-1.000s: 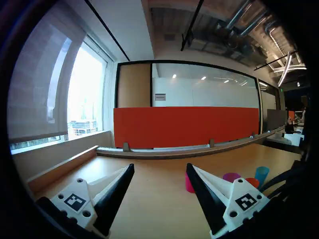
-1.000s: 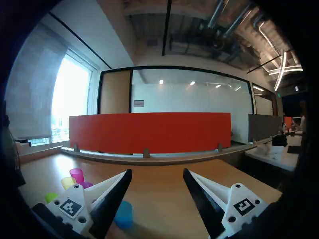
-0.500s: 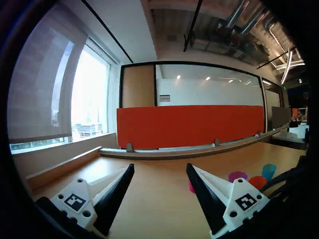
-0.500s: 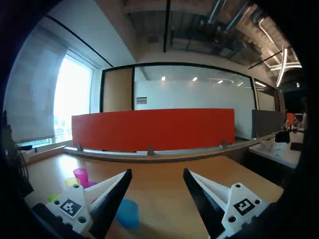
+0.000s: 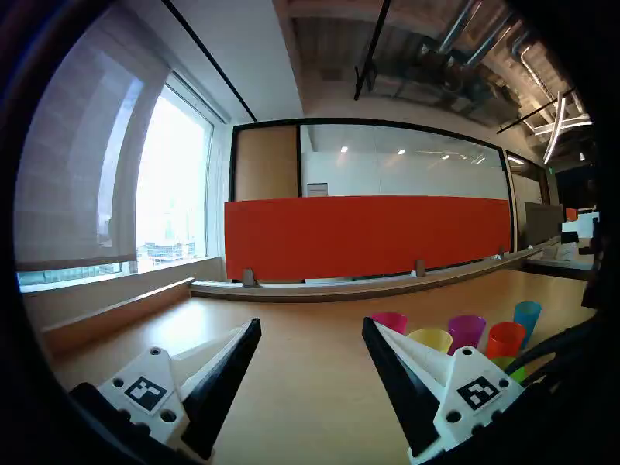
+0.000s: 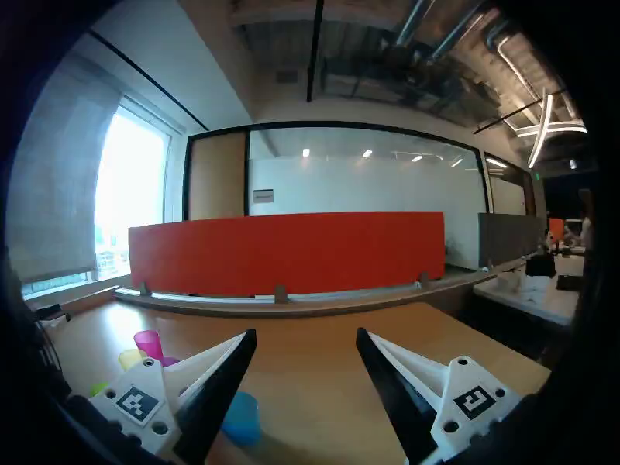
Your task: Pour water
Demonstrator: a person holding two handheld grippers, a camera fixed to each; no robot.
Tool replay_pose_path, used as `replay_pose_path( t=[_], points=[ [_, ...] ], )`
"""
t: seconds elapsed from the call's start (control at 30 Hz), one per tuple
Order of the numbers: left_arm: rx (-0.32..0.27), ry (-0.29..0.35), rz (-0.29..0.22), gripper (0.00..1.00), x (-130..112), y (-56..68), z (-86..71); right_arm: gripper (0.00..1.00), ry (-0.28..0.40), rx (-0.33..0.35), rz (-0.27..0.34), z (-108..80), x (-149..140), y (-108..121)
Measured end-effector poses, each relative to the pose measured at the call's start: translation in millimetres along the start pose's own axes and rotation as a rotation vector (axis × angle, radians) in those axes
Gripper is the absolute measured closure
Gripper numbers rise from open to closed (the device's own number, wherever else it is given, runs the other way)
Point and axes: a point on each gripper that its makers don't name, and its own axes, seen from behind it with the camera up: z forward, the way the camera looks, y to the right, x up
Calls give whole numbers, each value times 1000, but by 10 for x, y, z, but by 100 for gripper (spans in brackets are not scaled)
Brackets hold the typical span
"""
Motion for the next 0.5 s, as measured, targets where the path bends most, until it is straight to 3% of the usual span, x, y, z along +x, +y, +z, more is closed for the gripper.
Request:
replay_pose_path(
  t=[0.5],
  points=[
    [0,-18,-30,3,-229,-55,8,0,2,-11,-12,-12,58,6]
  ],
)
